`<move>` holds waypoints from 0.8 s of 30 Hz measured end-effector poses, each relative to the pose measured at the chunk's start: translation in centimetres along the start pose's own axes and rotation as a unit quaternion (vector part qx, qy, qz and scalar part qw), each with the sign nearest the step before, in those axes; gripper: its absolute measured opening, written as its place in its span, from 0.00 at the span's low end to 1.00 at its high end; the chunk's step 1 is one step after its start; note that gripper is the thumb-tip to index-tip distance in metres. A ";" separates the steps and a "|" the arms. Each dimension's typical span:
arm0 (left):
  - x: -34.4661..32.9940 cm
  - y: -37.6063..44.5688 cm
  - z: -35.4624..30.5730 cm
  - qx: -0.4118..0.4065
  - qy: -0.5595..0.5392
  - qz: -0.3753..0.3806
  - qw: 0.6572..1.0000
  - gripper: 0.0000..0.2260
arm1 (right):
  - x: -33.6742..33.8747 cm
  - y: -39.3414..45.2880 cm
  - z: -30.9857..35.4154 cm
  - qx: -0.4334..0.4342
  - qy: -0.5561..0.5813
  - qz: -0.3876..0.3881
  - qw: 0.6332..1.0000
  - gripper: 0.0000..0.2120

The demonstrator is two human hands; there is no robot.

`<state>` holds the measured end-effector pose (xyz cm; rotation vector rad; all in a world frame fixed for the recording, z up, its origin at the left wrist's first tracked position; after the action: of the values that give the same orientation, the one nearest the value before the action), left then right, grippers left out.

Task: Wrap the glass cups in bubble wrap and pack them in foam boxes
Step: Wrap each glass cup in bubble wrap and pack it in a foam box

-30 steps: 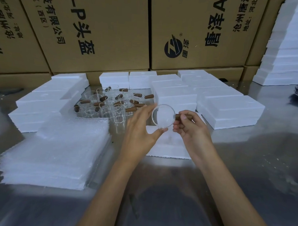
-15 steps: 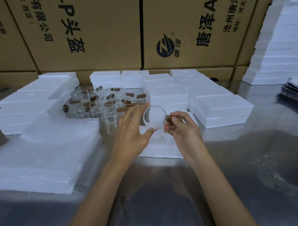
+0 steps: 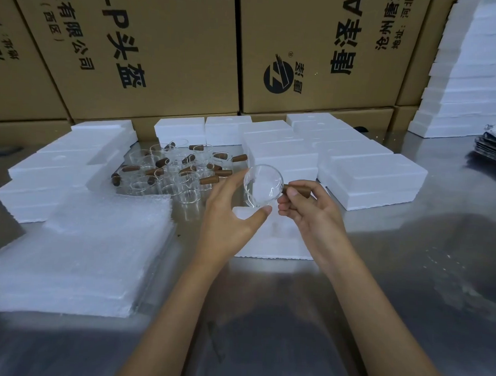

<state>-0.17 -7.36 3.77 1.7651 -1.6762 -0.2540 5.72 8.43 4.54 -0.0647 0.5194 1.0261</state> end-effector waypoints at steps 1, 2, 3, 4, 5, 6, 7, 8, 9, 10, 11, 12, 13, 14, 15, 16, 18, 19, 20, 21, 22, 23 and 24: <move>0.0 0.0 -0.1 0.010 -0.014 0.002 1.000 0.28 | 0.0 0.0 0.0 0.003 -0.009 -0.004 1.000 0.04; 0.1 0.0 -0.2 0.022 -0.028 0.001 0.999 0.27 | 0.0 0.0 0.0 0.004 -0.018 -0.009 1.000 0.05; 0.1 0.0 -0.4 0.034 -0.043 -0.002 0.999 0.26 | 0.1 0.0 0.0 0.002 -0.026 -0.016 1.000 0.06; 0.2 0.0 -0.6 0.044 -0.055 -0.007 0.998 0.26 | 0.1 0.0 0.0 -0.002 -0.034 -0.022 0.999 0.08; 0.2 0.0 -0.8 0.051 -0.061 -0.012 0.997 0.26 | 0.1 0.0 0.0 -0.005 -0.044 -0.028 0.999 0.10; 0.2 -0.1 -1.0 0.057 -0.059 -0.018 0.996 0.24 | 0.0 -0.1 0.0 -0.003 -0.056 -0.035 0.998 0.12; 0.2 -0.1 -1.2 0.059 -0.054 -0.025 0.996 0.22 | 0.0 -0.2 0.0 0.004 -0.075 -0.043 0.996 0.13; 0.1 -0.1 -1.3 0.059 -0.049 -0.034 0.996 0.20 | -0.1 -0.2 0.0 0.017 -0.105 -0.054 0.993 0.13; 0.1 -0.2 -1.4 0.057 -0.047 -0.044 0.996 0.18 | -0.1 -0.3 0.0 0.033 -0.142 -0.065 0.987 0.13; 0.1 -0.2 -1.6 0.055 -0.045 -0.051 0.996 0.18 | -0.2 -0.4 -0.1 0.047 -0.175 -0.074 0.981 0.13; 0.1 -0.3 -1.7 0.051 -0.043 -0.053 0.996 0.19 | -0.3 -0.4 -0.1 0.056 -0.196 -0.082 0.976 0.14; 0.1 -0.3 -1.8 0.046 -0.038 -0.052 0.997 0.21 | -0.3 -0.5 -0.1 0.058 -0.206 -0.088 0.973 0.15; 0.2 -0.4 -1.9 0.039 -0.031 -0.050 0.998 0.23 | -0.3 -0.5 -0.1 0.057 -0.210 -0.093 0.972 0.16; 0.2 -0.4 -2.0 0.030 -0.019 -0.050 0.998 0.25 | -0.3 -0.5 -0.1 0.053 -0.212 -0.097 0.971 0.17; 0.2 -0.5 -2.0 0.018 -0.003 -0.051 0.999 0.26 | -0.4 -0.4 -0.1 0.048 -0.216 -0.100 0.970 0.18; 0.2 -0.5 -2.0 0.007 0.015 -0.054 0.998 0.26 | -0.4 -0.4 -0.1 0.042 -0.219 -0.100 0.970 0.19; 0.2 -0.5 -2.1 -0.007 0.047 -0.063 0.997 0.26 | -0.6 -0.5 0.0 0.027 -0.215 -0.091 0.972 0.20; 0.2 -0.4 -2.1 -0.010 0.053 -0.067 0.996 0.26 | -0.7 -0.6 0.1 0.017 -0.210 -0.077 0.975 0.20; 0.2 -0.4 -2.0 -0.012 0.050 -0.065 0.997 0.26 | -0.7 -0.7 0.1 0.008 -0.203 -0.057 0.977 0.20; 0.3 -0.4 -2.0 -0.015 0.039 -0.059 0.997 0.27 | -0.8 -0.8 0.2 0.001 -0.195 -0.035 0.980 0.20; 0.3 -0.3 -1.9 -0.017 0.025 -0.047 0.998 0.27 | -0.9 -0.9 0.3 -0.003 -0.187 -0.013 0.982 0.20; 0.3 -0.3 -1.8 -0.016 0.007 -0.034 0.999 0.28 | -1.0 -0.9 0.3 -0.006 -0.180 0.009 0.984 0.19; 0.4 -0.3 -1.8 -0.012 -0.008 -0.021 1.000 0.28 | -0.9 -1.0 0.5 -0.008 -0.176 0.029 0.984 0.18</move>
<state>1.11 -7.15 5.04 1.7860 -1.6416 -0.3055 6.33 7.31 5.16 0.1175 0.1915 1.0705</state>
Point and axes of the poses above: each hand's wrist, its own y-axis towards the middle knuckle, its own x-axis out of the back of the hand, z = x × y, the point moved 1 cm from there along y, towards the middle knuckle, and after that the axes turned 10 degrees about -z, right-handed, at the moved point
